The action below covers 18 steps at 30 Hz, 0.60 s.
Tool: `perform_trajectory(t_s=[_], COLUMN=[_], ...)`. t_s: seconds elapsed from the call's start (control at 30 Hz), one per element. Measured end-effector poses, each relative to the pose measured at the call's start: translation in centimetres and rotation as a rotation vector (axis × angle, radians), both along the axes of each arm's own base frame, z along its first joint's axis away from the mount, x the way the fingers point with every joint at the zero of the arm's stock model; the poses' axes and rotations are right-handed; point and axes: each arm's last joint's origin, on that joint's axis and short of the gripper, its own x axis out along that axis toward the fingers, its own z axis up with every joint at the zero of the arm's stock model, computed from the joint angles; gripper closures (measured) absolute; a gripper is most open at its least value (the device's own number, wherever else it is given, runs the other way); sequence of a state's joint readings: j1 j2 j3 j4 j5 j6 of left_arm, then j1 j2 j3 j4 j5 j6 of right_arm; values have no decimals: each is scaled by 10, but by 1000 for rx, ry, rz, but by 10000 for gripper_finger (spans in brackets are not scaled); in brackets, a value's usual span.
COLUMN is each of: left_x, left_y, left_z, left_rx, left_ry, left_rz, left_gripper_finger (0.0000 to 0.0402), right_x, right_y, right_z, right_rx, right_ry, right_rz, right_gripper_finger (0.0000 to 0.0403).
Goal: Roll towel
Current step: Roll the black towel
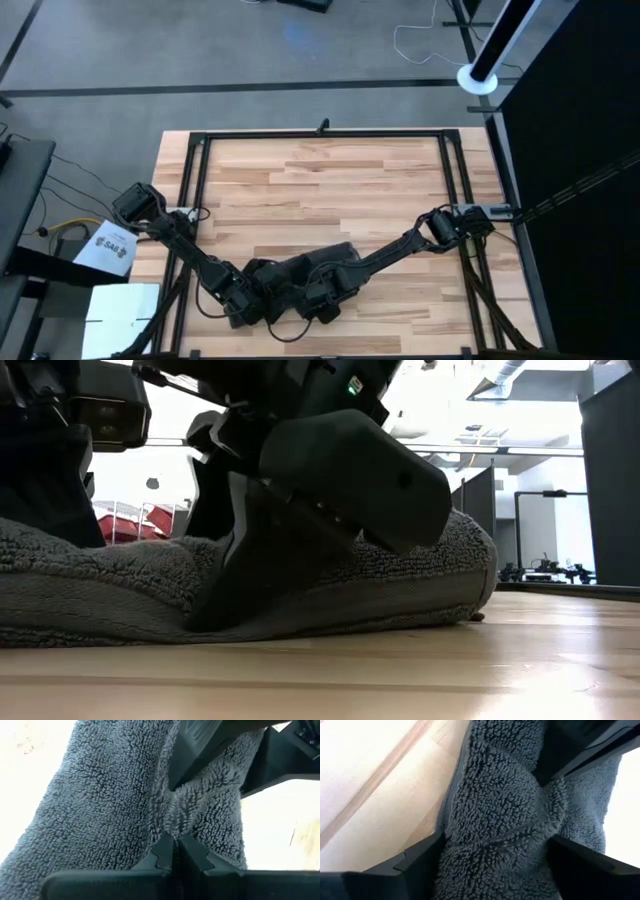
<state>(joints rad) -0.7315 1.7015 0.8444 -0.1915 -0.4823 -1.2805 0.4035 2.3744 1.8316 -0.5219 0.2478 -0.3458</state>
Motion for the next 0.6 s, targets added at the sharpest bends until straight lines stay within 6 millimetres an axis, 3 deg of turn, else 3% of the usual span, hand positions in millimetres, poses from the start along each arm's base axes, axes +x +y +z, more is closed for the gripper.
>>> perform_trajectory(t_s=[0.1, 0.2, 0.47, 0.6], left_x=[-2, -5, -17, -19], left_y=[0, 1, 6, 0], left_z=[5, 19, 63, 66], left_rx=[-17, -21, -58, -177], left_ry=[-5, 0, 56, 117], left_rz=[-4, -21, -171, -293], left_gripper_finger=[401, 402, 399, 399], right_x=[0, 1, 12, 19], right_y=[0, -2, -17, -25], right_z=[-4, -5, 0, 9], right_rx=[2, 20, 168, 311], right_ry=[15, 17, 21, 55], right_rz=[4, 2, -50, -21], right_gripper_finger=[110, 150, 338, 345])
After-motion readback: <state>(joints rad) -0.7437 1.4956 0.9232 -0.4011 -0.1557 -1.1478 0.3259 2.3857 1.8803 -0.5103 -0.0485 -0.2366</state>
